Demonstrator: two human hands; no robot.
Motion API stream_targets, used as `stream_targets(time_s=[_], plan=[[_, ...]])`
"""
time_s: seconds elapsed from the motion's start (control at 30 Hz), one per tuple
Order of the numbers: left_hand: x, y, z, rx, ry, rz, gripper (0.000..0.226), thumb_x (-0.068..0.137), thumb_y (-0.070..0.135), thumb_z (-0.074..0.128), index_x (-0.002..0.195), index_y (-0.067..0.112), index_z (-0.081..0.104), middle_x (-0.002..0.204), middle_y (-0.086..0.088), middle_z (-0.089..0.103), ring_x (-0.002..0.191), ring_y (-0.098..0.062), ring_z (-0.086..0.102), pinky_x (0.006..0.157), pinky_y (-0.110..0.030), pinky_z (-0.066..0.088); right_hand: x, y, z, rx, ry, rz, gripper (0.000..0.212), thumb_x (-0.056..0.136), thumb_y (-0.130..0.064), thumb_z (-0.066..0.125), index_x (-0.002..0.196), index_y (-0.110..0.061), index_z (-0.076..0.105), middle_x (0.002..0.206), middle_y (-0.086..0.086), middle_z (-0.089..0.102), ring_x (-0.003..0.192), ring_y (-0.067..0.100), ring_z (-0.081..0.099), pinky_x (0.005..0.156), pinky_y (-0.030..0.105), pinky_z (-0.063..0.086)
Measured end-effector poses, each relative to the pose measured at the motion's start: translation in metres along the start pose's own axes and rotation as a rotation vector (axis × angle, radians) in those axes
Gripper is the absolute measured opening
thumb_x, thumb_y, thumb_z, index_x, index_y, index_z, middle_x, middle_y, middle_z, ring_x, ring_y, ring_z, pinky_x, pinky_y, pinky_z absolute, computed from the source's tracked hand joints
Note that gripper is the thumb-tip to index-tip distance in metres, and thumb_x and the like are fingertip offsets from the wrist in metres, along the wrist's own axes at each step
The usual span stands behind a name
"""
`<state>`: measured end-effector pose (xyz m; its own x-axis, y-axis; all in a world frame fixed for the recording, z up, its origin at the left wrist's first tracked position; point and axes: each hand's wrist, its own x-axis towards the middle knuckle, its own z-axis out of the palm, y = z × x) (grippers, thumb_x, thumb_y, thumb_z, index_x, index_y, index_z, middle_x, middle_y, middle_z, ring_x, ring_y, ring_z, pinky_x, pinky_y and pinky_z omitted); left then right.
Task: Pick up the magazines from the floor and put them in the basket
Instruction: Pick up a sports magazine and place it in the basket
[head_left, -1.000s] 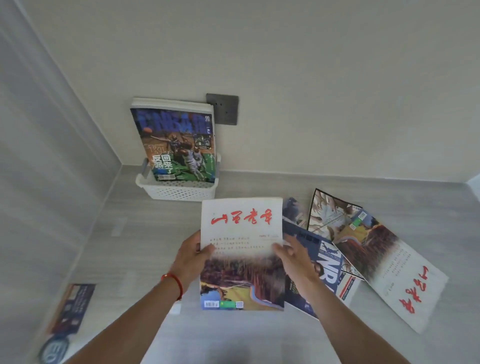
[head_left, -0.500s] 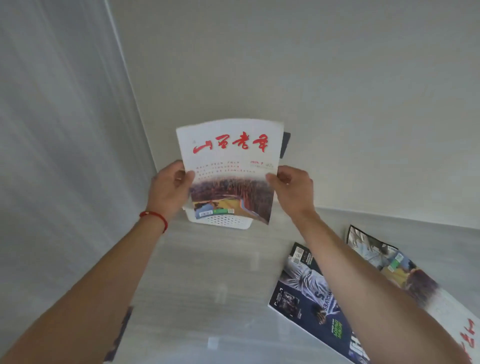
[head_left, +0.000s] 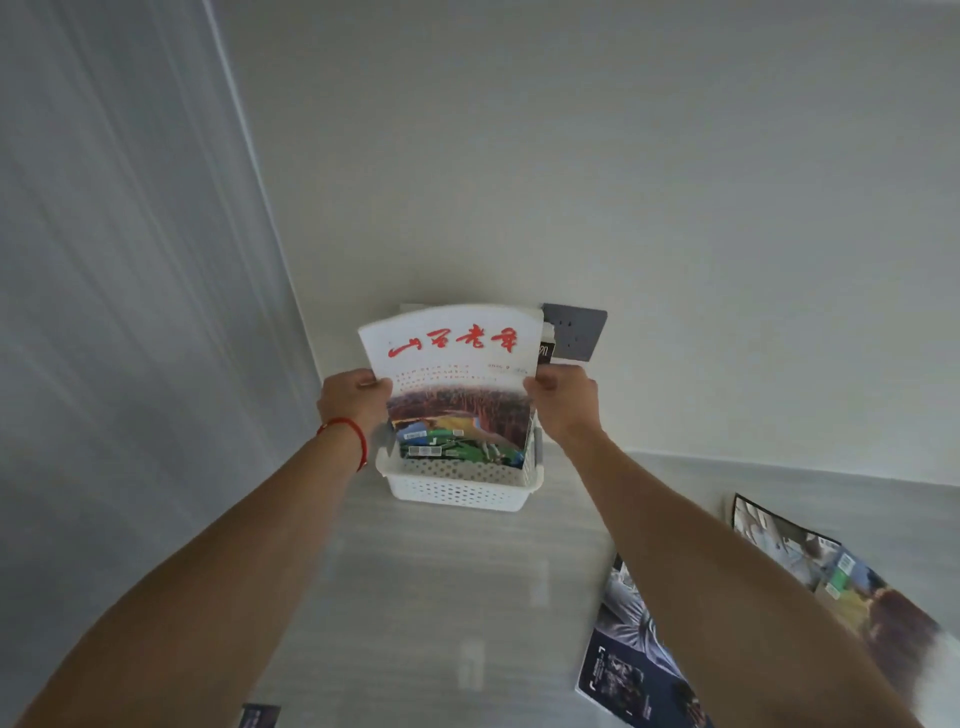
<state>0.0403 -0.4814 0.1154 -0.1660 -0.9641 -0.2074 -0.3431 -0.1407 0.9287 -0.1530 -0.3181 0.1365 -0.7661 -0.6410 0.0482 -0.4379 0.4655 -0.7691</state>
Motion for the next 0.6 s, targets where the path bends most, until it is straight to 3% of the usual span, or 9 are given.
stream_targets(time_s=[0.1,0.2,0.3,0.4,0.5,0.6], plan=[[0.009,-0.014,0.011,-0.025,-0.022,-0.041,0.009,0.086,0.007,0.071,0.086,0.013,0.078,0.097,-0.012,0.079,0.092,-0.028,0.075,0.089,-0.044,0.062,0.005,0.013,0.01,-0.07,0.05,0.058,0.017,0.091,-0.012,0.064,0.082,-0.012,0.078,0.091,0.011,0.067,0.08,0.025,0.059,0.068,0.027,0.045],[0.017,-0.027,0.019,-0.037,-0.059,-0.068,0.01,0.087,0.008,0.072,0.089,0.015,0.079,0.101,-0.012,0.078,0.093,-0.029,0.075,0.091,-0.045,0.061,0.007,0.021,0.019,-0.091,0.032,0.142,0.029,0.086,-0.007,0.057,0.057,-0.01,0.057,0.061,0.011,0.056,0.065,0.031,0.05,0.051,0.03,0.034],[0.025,-0.034,0.023,-0.076,-0.084,-0.105,0.01,0.087,0.008,0.072,0.088,0.017,0.077,0.102,-0.012,0.077,0.096,-0.03,0.073,0.094,-0.046,0.06,0.011,0.023,0.025,-0.049,-0.004,0.199,0.025,0.084,-0.007,0.051,0.06,-0.01,0.056,0.058,0.005,0.054,0.066,0.033,0.049,0.051,0.025,0.036],[0.033,-0.037,0.025,-0.131,-0.129,-0.12,0.02,0.085,-0.001,0.068,0.083,0.019,0.072,0.097,-0.012,0.073,0.1,-0.03,0.069,0.097,-0.04,0.055,0.009,0.025,0.033,-0.022,-0.143,0.236,0.017,0.089,-0.012,0.051,0.094,-0.014,0.067,0.088,0.006,0.07,0.086,0.033,0.064,0.063,0.031,0.049],[0.037,-0.04,0.028,-0.101,-0.235,-0.112,0.042,0.089,-0.004,0.063,0.129,0.006,0.06,0.125,-0.021,0.065,0.119,-0.037,0.063,0.107,-0.047,0.05,0.0,0.037,0.037,0.067,-0.211,0.259,0.033,0.09,-0.01,0.051,0.122,-0.019,0.05,0.117,0.004,0.066,0.105,0.033,0.065,0.083,0.044,0.059],[0.03,-0.041,0.032,-0.11,-0.22,-0.135,0.062,0.089,-0.008,0.06,0.147,0.008,0.045,0.143,-0.022,0.055,0.129,-0.037,0.057,0.111,-0.047,0.047,-0.01,0.051,0.035,0.148,-0.252,0.245,0.053,0.089,-0.006,0.051,0.139,-0.023,0.042,0.137,0.002,0.059,0.119,0.029,0.06,0.096,0.041,0.054]])
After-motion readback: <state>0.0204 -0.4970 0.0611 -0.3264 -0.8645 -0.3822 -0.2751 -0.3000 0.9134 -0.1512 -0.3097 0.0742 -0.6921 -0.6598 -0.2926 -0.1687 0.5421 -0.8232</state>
